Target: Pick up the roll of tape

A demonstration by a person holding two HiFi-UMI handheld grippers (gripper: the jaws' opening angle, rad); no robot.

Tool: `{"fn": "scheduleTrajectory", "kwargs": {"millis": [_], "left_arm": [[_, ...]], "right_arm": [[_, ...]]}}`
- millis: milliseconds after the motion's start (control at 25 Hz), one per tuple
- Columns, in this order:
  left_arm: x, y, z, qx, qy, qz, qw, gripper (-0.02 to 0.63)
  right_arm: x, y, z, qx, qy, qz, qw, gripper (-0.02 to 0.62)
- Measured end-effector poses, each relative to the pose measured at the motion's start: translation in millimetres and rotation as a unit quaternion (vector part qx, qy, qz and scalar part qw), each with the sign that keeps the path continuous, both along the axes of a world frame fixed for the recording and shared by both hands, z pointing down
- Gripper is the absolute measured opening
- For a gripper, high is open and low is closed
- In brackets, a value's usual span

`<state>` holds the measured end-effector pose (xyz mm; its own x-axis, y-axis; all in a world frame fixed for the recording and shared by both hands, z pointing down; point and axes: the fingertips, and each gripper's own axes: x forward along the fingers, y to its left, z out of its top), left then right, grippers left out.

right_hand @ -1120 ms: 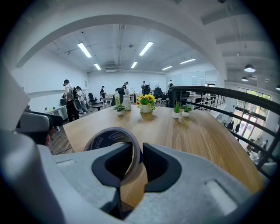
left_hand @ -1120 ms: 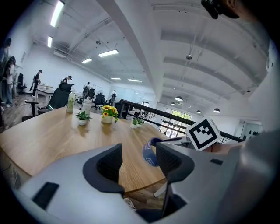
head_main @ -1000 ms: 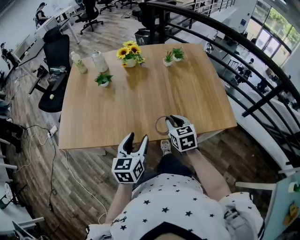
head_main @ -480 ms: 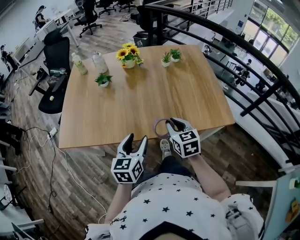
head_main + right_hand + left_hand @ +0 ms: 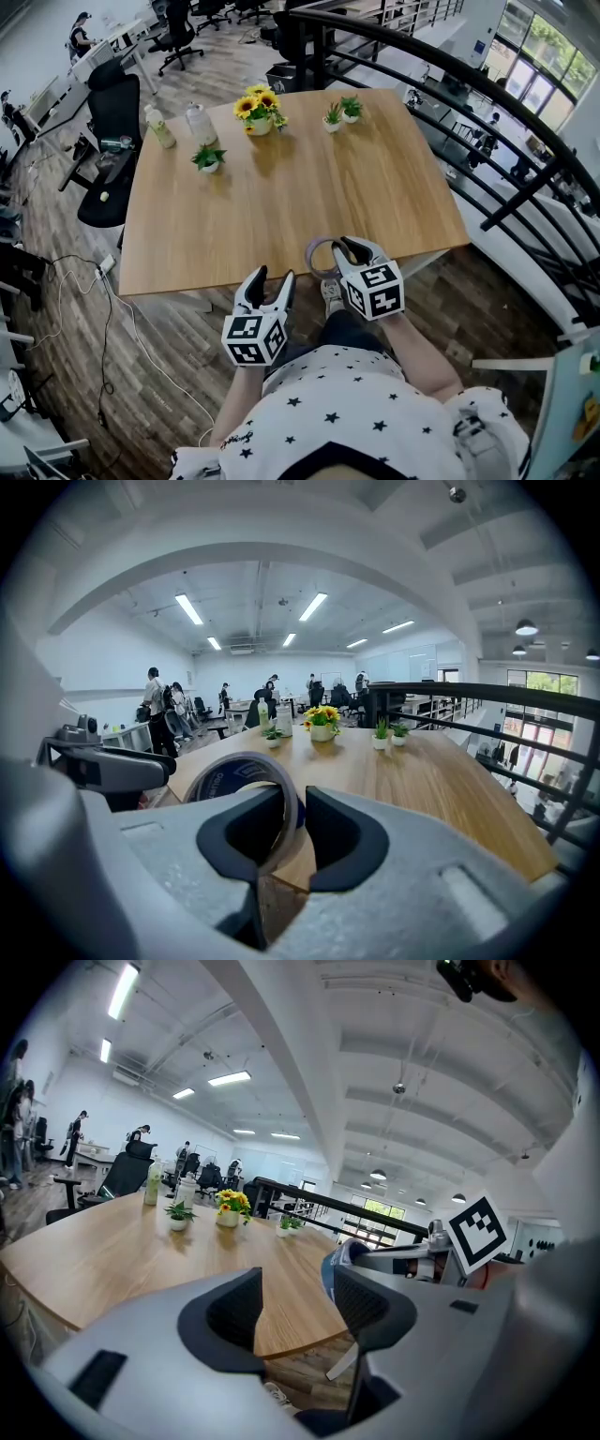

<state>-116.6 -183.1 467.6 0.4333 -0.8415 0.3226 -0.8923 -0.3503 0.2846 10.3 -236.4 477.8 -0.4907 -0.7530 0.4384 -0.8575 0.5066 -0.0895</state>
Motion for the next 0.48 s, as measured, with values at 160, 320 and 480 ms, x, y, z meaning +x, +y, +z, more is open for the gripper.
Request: {"fn": "scheduleTrajectory", "kwargs": {"millis": [160, 320, 480], "left_arm": [[-0.1, 1.4, 0.1, -0.001, 0.0, 0.002, 1.0, 0.219], [0.1, 1.9, 2.3, -0.001, -0.001, 0.003, 1.0, 0.219], [-0.6, 1.8, 1.2, -0.002, -0.001, 0.004, 1.0, 0.219]], "right_arm": [[-0.9, 2.2, -0.5, 0.003, 0.007, 0.0, 1.0, 0.072], [-1.7, 4.3, 0.9, 0.008, 0.013, -0.001, 1.0, 0.063], [-4.0, 4.5, -1.3, 0.011, 0.012, -0.001, 1.0, 0.063]]}}
